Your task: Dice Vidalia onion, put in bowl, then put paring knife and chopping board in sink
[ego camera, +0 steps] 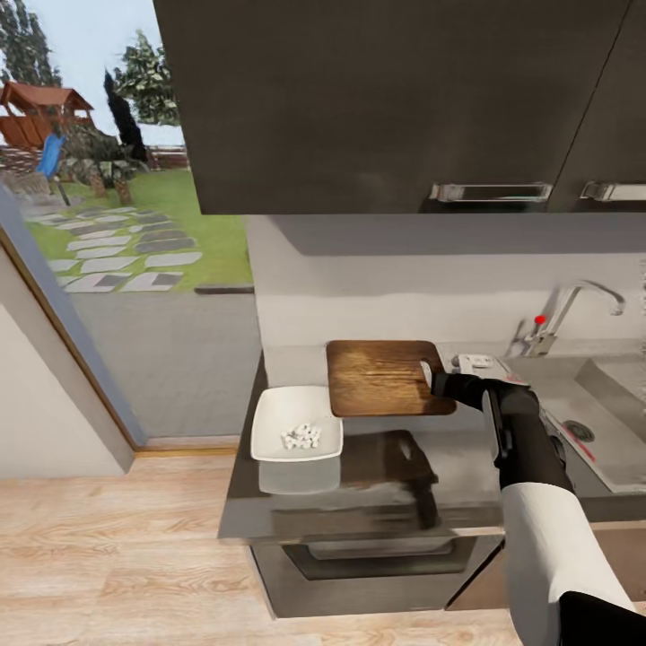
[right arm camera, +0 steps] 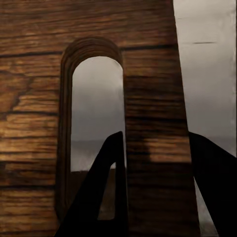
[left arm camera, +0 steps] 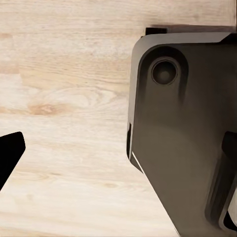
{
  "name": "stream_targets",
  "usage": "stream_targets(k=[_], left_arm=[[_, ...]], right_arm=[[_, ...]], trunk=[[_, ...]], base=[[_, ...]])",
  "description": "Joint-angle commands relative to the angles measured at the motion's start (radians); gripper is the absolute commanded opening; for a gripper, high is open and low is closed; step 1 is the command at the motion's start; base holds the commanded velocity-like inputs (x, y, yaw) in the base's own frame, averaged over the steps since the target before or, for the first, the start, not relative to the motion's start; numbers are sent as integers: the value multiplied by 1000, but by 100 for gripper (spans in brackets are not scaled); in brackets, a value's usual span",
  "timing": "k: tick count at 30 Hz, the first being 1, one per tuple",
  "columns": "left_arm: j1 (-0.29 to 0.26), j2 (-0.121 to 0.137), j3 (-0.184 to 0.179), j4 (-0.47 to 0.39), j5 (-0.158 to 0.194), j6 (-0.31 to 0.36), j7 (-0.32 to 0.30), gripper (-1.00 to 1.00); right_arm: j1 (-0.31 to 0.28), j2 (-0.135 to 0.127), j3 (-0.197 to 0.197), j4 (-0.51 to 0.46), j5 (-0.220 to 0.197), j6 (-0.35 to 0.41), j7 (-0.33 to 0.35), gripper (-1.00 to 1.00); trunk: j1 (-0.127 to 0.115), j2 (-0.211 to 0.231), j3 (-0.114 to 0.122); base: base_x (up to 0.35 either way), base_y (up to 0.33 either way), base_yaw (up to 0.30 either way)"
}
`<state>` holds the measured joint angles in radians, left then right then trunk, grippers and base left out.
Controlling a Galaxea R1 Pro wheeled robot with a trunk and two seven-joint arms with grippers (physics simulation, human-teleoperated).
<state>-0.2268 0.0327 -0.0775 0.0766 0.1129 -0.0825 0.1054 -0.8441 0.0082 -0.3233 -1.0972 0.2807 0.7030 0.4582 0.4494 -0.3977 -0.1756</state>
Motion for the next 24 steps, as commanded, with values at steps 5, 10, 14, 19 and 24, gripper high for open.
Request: stream_targets(k=[5, 10, 14, 19, 24], left_arm=[[-2, 0, -8, 5, 10, -8, 2, 100], [-2, 0, -8, 5, 10, -8, 2, 100], [-2, 0, -8, 5, 10, -8, 2, 100], [-2, 0, -8, 5, 11, -8, 2, 100], [-2, 0, -8, 5, 10, -8, 2, 100]], right_arm=[[-1, -2, -2, -1, 5, 4, -35, -100], [-1, 5, 3, -1, 4, 4, -100, -100], [-1, 9, 5, 0, 3, 4, -121, -100], [-1, 14, 6, 2, 2, 4, -141, -100], [-1, 50, 3, 13, -4, 4, -345, -100]], trunk=[[1, -2, -2], [1, -2, -2], [1, -2, -2], [1, -2, -2], [1, -2, -2]], base=[[0, -315, 0], [0, -318, 0], [0, -318, 0], [0, -318, 0], [0, -318, 0]])
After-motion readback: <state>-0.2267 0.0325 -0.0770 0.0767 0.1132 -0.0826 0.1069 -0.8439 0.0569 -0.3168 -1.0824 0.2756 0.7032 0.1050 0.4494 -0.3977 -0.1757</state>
